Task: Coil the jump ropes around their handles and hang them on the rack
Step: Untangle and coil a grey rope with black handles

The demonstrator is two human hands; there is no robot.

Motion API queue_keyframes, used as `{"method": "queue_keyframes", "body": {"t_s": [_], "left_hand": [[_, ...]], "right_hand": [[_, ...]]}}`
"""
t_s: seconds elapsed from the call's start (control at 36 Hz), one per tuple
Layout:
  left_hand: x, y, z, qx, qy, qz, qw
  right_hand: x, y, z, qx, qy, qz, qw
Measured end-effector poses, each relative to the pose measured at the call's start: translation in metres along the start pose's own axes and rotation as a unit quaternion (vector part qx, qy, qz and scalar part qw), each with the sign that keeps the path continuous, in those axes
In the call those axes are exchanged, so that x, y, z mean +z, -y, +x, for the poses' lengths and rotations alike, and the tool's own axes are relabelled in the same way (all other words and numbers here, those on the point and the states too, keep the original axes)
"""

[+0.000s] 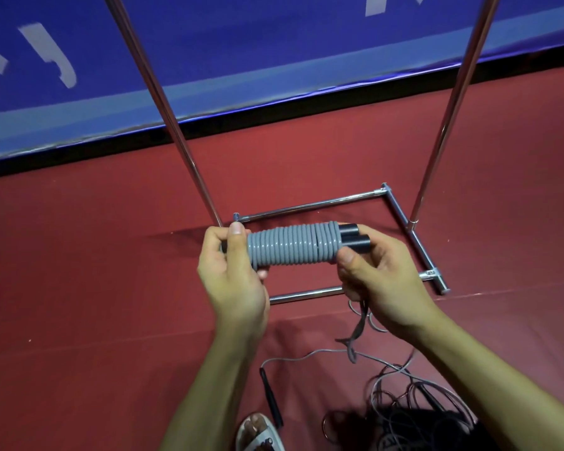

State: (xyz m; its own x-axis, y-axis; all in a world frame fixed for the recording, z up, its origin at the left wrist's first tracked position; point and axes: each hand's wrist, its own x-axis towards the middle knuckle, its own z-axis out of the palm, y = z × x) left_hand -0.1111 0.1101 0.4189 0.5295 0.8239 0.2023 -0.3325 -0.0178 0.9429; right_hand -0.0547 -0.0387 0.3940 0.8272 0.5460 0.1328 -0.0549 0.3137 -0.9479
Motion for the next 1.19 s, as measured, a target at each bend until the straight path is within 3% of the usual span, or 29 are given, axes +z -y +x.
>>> {"method": "queue_keyframes", "body": {"t_s": [0.17,0.31,0.39,0.53,0.67,0.75,0.94,1.08,1.17,1.19], "left_hand": [[-0.001,0.007,-0.006,0.062,0.036,0.067,0.995],[-0.006,0.012,0.001,0.059,0.029,0.090,0.994],[-0.008,0.014,0.002,0.047,0.030,0.087,0.995],[-0.009,0.015,-0.002,0.090,0.055,0.138,0.985],[-0.009,0.015,-0.001,0.097,0.062,0.160,0.980],[-0.012,0.016,0.005,0.085,0.039,0.147,0.985],[-0.015,0.012,0.005,0.121,0.040,0.154,0.980],[-0.012,0.012,-0.005,0.159,0.058,0.172,0.970],[-0.017,0.010,0.000,0.181,0.058,0.190,0.963],[-0.018,0.009,0.002,0.186,0.056,0.192,0.962]], "right_hand": [[0.013,-0.003,-0.002,0.127,-0.109,0.069,0.983],[0.011,0.000,-0.002,0.094,-0.150,-0.111,0.978],[0.006,0.007,-0.001,0.038,-0.160,-0.261,0.951],[-0.001,0.009,0.000,0.060,-0.193,-0.317,0.927],[-0.008,0.014,-0.001,0.088,-0.151,-0.381,0.908],[-0.010,0.028,-0.003,0.036,-0.123,-0.472,0.872],[-0.010,0.033,-0.002,-0.020,-0.112,-0.514,0.850],[0.001,0.026,-0.006,0.038,-0.128,-0.457,0.880],[0.003,0.033,-0.002,0.161,-0.123,-0.195,0.960],[0.003,0.037,-0.001,0.202,-0.114,-0.091,0.969]]}}
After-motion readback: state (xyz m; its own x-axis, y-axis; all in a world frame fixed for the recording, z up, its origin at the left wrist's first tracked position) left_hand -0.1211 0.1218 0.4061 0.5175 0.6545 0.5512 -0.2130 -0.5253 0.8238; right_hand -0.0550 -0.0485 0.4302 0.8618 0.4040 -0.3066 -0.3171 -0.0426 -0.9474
